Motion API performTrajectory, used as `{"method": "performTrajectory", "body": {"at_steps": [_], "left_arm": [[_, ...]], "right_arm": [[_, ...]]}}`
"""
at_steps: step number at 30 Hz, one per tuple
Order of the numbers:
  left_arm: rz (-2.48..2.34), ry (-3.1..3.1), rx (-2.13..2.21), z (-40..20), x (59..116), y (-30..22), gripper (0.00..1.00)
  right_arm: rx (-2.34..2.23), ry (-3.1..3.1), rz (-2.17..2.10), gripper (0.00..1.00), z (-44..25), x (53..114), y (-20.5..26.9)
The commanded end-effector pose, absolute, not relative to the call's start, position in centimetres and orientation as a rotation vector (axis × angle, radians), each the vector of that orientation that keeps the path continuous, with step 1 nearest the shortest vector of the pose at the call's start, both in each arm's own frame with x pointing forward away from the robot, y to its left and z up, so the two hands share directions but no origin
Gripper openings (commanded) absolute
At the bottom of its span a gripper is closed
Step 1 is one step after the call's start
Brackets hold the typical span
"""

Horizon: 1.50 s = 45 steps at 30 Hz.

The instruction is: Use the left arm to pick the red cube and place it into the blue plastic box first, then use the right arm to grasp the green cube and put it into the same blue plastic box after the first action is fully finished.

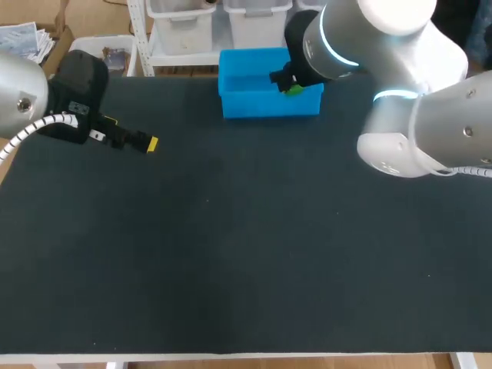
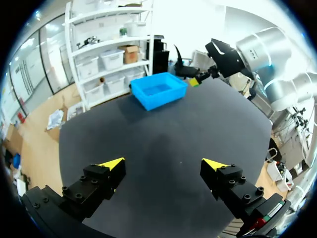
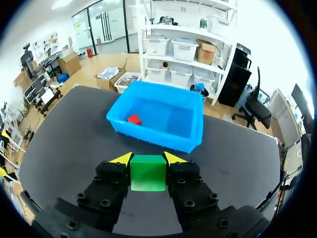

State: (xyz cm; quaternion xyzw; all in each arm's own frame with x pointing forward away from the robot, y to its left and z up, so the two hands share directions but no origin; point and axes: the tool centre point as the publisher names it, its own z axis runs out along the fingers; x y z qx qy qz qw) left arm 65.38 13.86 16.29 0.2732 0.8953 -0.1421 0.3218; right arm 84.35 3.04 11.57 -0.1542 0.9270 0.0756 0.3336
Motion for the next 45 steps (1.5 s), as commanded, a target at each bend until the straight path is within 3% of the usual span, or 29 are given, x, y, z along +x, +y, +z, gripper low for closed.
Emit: {"method": "performTrajectory", "body": {"at_steps": [1,20,45], "left_arm": [[-0.387,2.345,0.725,16.2,65.5,14.1,1.0],[-0.387,2.345,0.725,16.2,65.5,14.1,1.0],[-0.387,2.345,0.725,16.2,65.5,14.1,1.0]], "right_arm": [[-0.404,2.41,0.197,0.0,11.3,86.5,3.4],[-0.403,2.437,0.192,0.0,9.1,94.9,2.9],[-0.393,2.472,0.209,0.0,5.7,98.3,3.3]]}}
